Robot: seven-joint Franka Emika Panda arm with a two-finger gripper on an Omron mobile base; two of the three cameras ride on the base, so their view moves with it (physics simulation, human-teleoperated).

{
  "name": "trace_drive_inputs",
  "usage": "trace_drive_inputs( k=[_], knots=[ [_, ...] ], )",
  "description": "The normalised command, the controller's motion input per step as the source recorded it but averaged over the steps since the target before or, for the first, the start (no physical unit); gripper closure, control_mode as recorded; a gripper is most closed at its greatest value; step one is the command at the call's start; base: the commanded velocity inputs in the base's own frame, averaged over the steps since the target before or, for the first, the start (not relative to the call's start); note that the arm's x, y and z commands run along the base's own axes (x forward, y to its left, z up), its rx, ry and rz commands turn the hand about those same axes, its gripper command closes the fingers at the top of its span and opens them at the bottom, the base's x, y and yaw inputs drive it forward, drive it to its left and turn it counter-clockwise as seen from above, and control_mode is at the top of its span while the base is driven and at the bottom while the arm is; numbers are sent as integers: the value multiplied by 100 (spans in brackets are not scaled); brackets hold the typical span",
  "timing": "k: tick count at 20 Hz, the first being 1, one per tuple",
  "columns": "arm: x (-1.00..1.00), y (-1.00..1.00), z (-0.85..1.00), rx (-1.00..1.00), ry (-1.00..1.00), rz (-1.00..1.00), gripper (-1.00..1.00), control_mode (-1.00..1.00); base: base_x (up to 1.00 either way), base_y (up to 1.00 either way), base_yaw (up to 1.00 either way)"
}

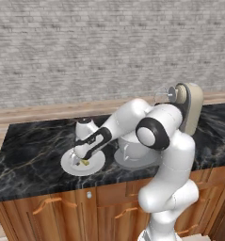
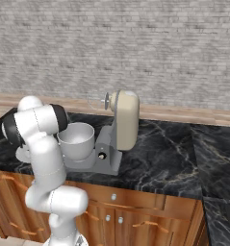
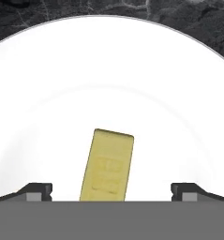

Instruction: Add butter and sugar cubes to the stand mixer bowl and then turn on the stand mixer to begin making frosting.

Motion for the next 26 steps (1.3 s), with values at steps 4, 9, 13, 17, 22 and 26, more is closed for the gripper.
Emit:
trace_drive_inputs(
  k=[4, 9, 13, 17, 22, 26],
  knots=[
    [17, 18, -36, 0, 4, 0, 100, -100, 0, 0, 0],
    [6, 3, -21, 0, 3, 0, 100, -100, 0, 0, 0],
    [0, 0, -4, 0, 0, 0, 100, -100, 0, 0, 0],
    [-7, 0, 20, 2, -2, 0, 100, -100, 0, 0, 0],
    [-53, -13, 100, 14, -24, -1, 100, -100, 0, 0, 0],
    [-46, -33, 100, 11, -20, -7, 100, -100, 0, 0, 0]
  ],
)
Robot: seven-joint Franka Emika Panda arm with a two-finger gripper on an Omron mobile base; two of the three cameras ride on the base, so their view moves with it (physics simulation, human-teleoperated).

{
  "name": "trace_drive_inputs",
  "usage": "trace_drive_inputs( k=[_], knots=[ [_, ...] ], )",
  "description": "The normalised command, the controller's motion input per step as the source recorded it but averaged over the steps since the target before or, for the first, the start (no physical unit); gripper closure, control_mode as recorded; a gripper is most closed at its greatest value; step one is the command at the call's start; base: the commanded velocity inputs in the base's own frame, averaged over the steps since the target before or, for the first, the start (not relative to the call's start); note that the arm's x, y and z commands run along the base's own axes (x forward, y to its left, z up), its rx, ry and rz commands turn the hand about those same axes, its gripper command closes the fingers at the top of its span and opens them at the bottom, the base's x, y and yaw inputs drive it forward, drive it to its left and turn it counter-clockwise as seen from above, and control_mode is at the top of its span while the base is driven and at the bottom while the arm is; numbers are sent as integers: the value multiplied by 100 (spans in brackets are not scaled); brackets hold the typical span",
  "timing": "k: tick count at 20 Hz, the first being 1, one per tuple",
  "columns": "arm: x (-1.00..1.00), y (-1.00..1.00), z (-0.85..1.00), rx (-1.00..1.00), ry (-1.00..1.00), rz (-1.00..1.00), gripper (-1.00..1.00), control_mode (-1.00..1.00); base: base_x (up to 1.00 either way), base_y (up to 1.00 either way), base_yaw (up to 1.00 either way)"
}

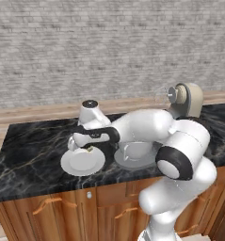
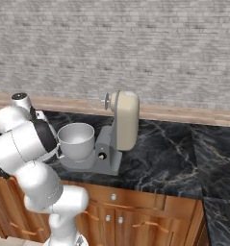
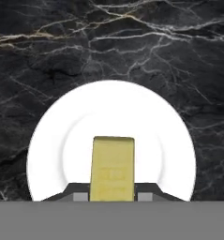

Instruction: Add butter and sugar cubes to the stand mixer bowl and then turn on the stand mixer to begin making frosting.

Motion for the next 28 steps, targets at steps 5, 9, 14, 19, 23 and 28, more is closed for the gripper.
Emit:
trace_drive_inputs(
  k=[5, 9, 14, 19, 23, 28],
  knots=[
    [-30, -44, 100, 4, -6, -13, 100, -100, 0, 0, 0],
    [-14, -45, 100, 2, -3, -13, 100, -100, 0, 0, 0],
    [1, -42, 85, 0, 0, -14, 100, -100, 0, 0, 0],
    [0, -83, 21, -3, 0, -14, 100, -100, 0, 0, 0],
    [2, -81, 0, -2, 2, -11, 100, -100, 0, 0, 0],
    [1, -57, -12, 0, 6, -8, 100, -100, 0, 0, 0]
  ],
)
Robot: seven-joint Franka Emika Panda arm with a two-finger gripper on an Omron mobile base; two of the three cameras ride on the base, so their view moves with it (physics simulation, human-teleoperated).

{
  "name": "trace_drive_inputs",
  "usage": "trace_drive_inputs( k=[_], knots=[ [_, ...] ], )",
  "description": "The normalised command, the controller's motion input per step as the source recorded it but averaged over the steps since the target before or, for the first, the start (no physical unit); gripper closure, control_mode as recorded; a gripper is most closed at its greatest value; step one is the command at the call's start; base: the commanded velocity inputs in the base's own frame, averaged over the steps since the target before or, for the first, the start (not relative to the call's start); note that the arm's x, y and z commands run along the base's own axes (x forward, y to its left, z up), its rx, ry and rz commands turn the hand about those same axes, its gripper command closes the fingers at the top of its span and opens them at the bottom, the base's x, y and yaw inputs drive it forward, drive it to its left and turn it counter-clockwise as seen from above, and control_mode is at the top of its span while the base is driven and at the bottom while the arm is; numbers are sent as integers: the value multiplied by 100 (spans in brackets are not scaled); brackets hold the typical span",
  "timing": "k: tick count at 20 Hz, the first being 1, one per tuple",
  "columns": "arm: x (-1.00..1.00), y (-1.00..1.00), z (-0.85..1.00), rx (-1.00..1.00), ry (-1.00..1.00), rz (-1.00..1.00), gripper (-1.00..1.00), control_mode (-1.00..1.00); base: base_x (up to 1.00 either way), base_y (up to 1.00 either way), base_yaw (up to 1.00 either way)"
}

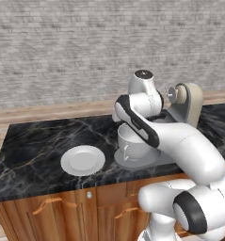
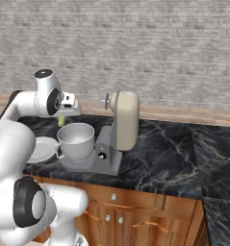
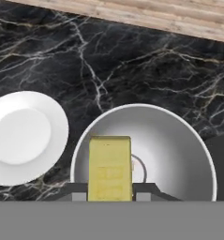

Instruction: Add butter and sugar cubes to the stand mixer bowl and then turn on the stand mixer to begin making frosting.

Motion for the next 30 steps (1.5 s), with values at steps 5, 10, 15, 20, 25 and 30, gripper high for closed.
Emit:
trace_drive_inputs(
  k=[5, 10, 15, 20, 25, 30],
  knots=[
    [5, -38, -30, 0, 2, -3, 100, -100, 0, 0, 0],
    [7, -17, -50, 0, 8, -3, 100, -100, 0, 0, 0],
    [23, -7, -46, 0, 10, -2, 100, -100, 0, 0, 0],
    [25, 0, -43, 0, 7, -2, 100, -100, 0, 0, 0],
    [16, 0, -35, 0, 1, -1, 100, -100, 0, 0, 0],
    [19, 0, -29, 0, 0, -1, 100, -100, 0, 0, 0]
  ],
)
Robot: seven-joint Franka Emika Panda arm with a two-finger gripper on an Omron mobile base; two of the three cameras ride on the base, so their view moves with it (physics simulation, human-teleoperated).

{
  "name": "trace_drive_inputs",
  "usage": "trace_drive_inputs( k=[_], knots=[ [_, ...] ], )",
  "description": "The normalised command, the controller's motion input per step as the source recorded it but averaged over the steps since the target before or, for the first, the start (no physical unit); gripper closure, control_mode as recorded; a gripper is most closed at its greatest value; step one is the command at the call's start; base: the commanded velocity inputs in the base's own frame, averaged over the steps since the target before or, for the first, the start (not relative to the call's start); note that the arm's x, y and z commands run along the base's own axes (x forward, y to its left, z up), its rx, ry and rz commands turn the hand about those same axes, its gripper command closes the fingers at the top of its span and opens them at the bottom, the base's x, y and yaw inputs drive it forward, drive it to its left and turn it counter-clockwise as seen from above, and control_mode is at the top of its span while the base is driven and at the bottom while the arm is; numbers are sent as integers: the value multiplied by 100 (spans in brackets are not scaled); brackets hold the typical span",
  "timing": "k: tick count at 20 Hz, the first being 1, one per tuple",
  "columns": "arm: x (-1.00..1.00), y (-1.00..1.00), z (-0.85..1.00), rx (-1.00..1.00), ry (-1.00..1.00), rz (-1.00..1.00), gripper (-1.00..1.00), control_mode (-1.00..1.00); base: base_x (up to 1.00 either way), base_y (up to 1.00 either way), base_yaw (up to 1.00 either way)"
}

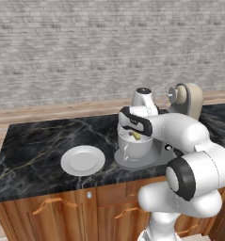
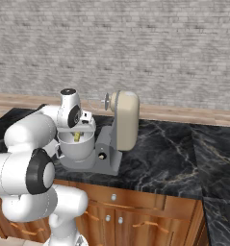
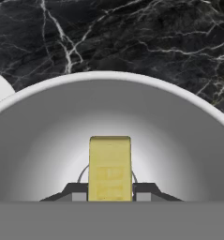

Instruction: Add butter and sugar cubes to the stand mixer bowl and then turn on the stand mixer to begin making frosting.

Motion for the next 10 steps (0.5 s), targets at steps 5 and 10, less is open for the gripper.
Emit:
trace_drive_inputs(
  k=[5, 10],
  knots=[
    [7, 0, -35, -1, 0, -1, 100, -100, 0, 0, 0],
    [-2, 0, -15, -1, 0, -2, -100, -100, 0, 0, 0]
  ],
)
